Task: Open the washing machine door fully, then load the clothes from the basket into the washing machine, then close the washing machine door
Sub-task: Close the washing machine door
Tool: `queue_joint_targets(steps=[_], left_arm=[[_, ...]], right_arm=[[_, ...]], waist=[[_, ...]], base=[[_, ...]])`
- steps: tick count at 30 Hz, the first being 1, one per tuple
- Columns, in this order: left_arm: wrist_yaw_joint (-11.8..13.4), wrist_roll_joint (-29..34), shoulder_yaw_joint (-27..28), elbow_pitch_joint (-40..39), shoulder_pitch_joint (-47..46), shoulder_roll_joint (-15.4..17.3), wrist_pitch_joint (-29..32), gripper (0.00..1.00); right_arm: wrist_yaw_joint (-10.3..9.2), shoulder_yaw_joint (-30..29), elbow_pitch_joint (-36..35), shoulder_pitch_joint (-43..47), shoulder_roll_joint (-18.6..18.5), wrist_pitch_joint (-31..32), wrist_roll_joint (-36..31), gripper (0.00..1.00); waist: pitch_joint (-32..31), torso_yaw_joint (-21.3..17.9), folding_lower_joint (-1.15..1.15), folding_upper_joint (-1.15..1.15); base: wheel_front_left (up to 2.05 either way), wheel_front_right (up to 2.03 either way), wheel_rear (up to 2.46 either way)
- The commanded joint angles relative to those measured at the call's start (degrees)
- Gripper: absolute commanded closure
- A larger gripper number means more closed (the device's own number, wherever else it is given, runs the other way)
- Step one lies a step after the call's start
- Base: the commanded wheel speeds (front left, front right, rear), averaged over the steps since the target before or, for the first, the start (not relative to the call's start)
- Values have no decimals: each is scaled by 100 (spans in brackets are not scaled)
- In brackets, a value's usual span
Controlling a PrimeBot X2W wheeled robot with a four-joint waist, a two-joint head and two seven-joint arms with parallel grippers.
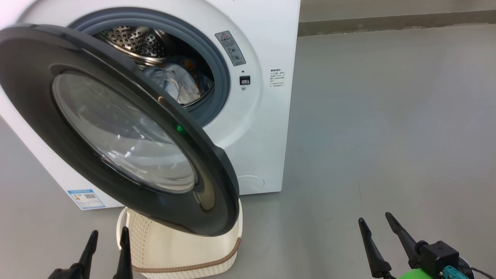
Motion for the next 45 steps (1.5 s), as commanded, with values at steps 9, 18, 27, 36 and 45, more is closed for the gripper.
queue_joint_targets(steps=[9, 18, 27, 36, 45], left_arm=[[-8, -140, 187, -407, 186, 24, -37, 0], [-8, -154, 192, -443, 292, 23, -37, 0], [-8, -160, 191, -417, 295, 23, -37, 0], [-9, -167, 176, -417, 287, 23, -37, 0], [-9, -162, 180, -430, 270, 23, -37, 0]], right_arm=[[9, 116, -65, 44, -10, -28, -23, 0], [9, 102, -72, 62, 2, -28, -34, 0], [9, 106, -69, 59, 11, -28, -33, 0], [9, 96, -84, 54, 5, -28, -34, 27], [9, 102, -105, 55, 0, -28, -20, 100]], waist=[[-50, -9, 0, 0], [-49, 5, 0, 0], [-44, -7, 0, 0], [-33, -5, 0, 0], [-23, 4, 0, 0]], base=[[0, 0, 0], [0, 0, 0], [0, 0, 0], [0, 0, 0], [0, 0, 0]])
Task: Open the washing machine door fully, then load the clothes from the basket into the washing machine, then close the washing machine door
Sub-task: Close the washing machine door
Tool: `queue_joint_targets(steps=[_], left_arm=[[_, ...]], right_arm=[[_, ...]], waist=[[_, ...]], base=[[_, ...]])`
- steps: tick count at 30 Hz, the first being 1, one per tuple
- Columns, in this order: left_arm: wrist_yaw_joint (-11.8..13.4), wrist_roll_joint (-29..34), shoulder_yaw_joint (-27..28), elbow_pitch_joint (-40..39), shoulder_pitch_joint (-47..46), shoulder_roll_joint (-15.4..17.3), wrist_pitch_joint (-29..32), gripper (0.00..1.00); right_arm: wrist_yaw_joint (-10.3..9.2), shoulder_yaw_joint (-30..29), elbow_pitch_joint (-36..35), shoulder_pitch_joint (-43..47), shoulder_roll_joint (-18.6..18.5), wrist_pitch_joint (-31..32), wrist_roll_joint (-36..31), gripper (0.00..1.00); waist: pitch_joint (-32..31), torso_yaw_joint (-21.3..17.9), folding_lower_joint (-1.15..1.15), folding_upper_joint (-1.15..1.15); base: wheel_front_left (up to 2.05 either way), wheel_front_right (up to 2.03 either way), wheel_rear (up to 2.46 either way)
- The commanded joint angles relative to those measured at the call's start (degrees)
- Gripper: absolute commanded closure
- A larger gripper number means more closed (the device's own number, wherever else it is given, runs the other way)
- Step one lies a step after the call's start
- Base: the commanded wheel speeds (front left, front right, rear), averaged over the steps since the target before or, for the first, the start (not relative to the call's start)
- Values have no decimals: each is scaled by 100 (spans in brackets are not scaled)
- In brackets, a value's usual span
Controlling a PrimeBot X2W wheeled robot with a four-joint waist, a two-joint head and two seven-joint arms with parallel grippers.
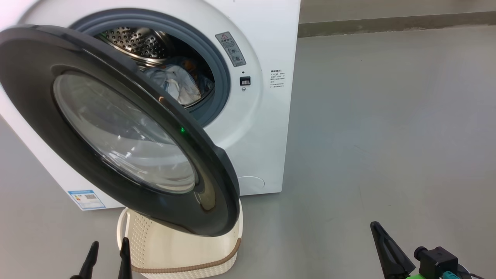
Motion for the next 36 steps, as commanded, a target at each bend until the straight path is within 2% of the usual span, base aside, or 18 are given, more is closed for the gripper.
queue_joint_targets(steps=[1, 12, 18, 23, 26, 30, 36], left_arm=[[-9, -1, 188, -150, -109, 29, -37, 0], [-9, -40, 180, -103, -104, 29, -37, 0], [-9, -33, 176, -129, -120, 29, -37, 0], [-9, -56, 116, -142, -178, 29, -37, 0], [-9, -85, 34, -124, -221, 29, -37, 0], [-9, -132, -130, -77, -323, 29, -37, 0], [-9, -165, -193, -79, -402, 29, -37, 0]], right_arm=[[9, 113, -155, -66, -30, -28, -27, 100], [9, 132, -209, -145, -41, -28, -16, 100], [9, 361, -837, -603, 1, -28, 33, 100], [9, 1017, -1589, -1414, 110, -28, 142, 100], [9, 1499, -1810, -1920, 172, -28, 226, 100], [9, 2108, -1835, -2488, 225, -28, 386, 100], [9, 2679, -1553, -2538, 232, -28, 638, 100]], waist=[[-2, 4, 0, 0], [4, 44, 0, 0], [56, 48, 0, 0], [147, 90, 0, 0], [198, 170, 0, 0], [259, 453, 0, 0], [344, 845, 0, 0]], base=[[0, 0, 0], [0, 0, 0], [0, 0, 0], [0, 0, 0], [0, 0, 0], [0, 0, 0], [0, 0, 0]])
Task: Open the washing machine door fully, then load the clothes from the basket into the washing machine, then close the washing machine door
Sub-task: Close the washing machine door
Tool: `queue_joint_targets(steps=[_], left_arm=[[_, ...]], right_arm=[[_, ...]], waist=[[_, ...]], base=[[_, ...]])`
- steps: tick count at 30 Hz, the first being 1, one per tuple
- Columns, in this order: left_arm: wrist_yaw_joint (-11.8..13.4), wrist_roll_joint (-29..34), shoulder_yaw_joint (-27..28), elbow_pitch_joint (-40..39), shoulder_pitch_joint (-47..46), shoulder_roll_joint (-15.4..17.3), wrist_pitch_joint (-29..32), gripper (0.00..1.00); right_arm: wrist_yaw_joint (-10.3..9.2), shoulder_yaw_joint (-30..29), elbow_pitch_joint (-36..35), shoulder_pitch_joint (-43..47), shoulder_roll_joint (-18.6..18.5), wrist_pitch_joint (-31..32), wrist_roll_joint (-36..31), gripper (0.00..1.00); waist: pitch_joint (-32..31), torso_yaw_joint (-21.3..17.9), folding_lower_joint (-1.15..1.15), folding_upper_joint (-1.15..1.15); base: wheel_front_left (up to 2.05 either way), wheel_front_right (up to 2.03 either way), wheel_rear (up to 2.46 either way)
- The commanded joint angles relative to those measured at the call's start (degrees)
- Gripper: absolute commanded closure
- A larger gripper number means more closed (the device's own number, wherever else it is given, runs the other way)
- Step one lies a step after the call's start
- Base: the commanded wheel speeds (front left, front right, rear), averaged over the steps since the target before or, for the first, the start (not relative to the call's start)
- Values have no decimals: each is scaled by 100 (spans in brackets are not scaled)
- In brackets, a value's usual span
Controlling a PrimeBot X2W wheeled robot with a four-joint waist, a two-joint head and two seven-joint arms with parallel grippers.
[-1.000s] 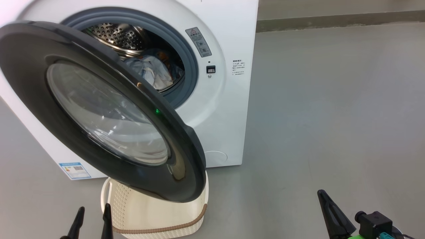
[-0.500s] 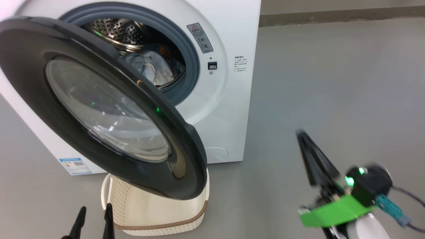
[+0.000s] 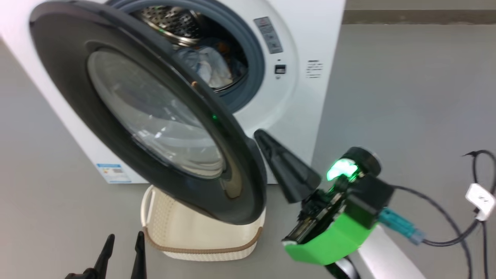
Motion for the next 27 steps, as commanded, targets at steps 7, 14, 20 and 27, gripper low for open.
queue_joint_targets(steps=[7, 14, 20, 27], left_arm=[[-9, -48, 106, -146, -357, 30, -37, 0], [-9, -77, 84, -205, -465, 30, -37, 0], [-9, -115, 48, -232, -535, 30, -37, 0], [10, -173, 36, -223, -597, 30, -37, 0]], right_arm=[[9, 491, 362, -38, 93, -26, 137, 100], [9, 509, 750, -23, 93, -26, 165, 100], [9, 444, 986, -48, 93, -26, 119, 100], [9, 407, 1093, -97, 94, -26, 81, 100]], waist=[[228, 524, 0, 0], [407, 666, 0, 0], [537, 716, 0, 0], [662, 752, 0, 0]], base=[[0, 0, 0], [0, 0, 0], [0, 0, 0], [0, 0, 0]])
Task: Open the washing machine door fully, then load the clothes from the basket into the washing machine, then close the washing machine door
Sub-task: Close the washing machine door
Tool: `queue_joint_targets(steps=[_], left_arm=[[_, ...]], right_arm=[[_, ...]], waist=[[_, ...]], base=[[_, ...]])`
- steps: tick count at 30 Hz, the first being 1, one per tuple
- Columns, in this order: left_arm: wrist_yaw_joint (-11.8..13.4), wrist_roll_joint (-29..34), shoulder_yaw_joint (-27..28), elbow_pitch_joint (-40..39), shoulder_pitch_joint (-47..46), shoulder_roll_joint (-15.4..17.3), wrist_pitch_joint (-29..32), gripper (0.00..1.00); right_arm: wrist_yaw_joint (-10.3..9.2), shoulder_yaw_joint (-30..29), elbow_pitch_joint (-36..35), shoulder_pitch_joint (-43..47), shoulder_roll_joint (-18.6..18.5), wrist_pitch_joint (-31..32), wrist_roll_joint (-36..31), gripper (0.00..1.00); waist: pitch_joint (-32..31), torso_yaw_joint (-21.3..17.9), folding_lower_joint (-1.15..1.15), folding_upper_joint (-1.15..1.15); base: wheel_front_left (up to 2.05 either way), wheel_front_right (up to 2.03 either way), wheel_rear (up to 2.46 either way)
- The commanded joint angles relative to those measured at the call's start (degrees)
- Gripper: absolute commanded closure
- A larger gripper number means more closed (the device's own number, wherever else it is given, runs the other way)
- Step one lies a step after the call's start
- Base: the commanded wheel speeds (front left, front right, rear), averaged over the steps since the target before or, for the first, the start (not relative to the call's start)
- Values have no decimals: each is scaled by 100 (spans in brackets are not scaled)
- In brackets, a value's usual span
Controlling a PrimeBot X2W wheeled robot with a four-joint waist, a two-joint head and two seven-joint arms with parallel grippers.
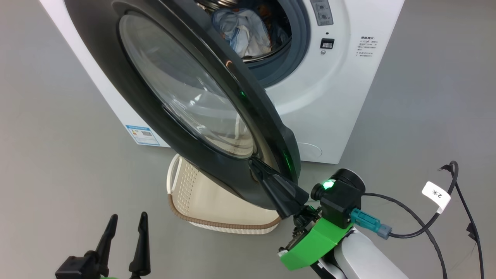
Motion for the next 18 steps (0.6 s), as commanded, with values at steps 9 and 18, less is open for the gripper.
queue_joint_targets(steps=[9, 18], left_arm=[[63, -147, 141, -180, -250, 33, -37, 0], [84, -184, 149, -222, -308, 33, -37, 0]], right_arm=[[9, 20, -22, -184, 103, -27, -89, 100], [9, -129, 19, -320, 103, -27, -173, 100]], waist=[[140, 41, 0, 0], [311, -48, 0, 0]], base=[[0, 0, 0], [0, 0, 0]])
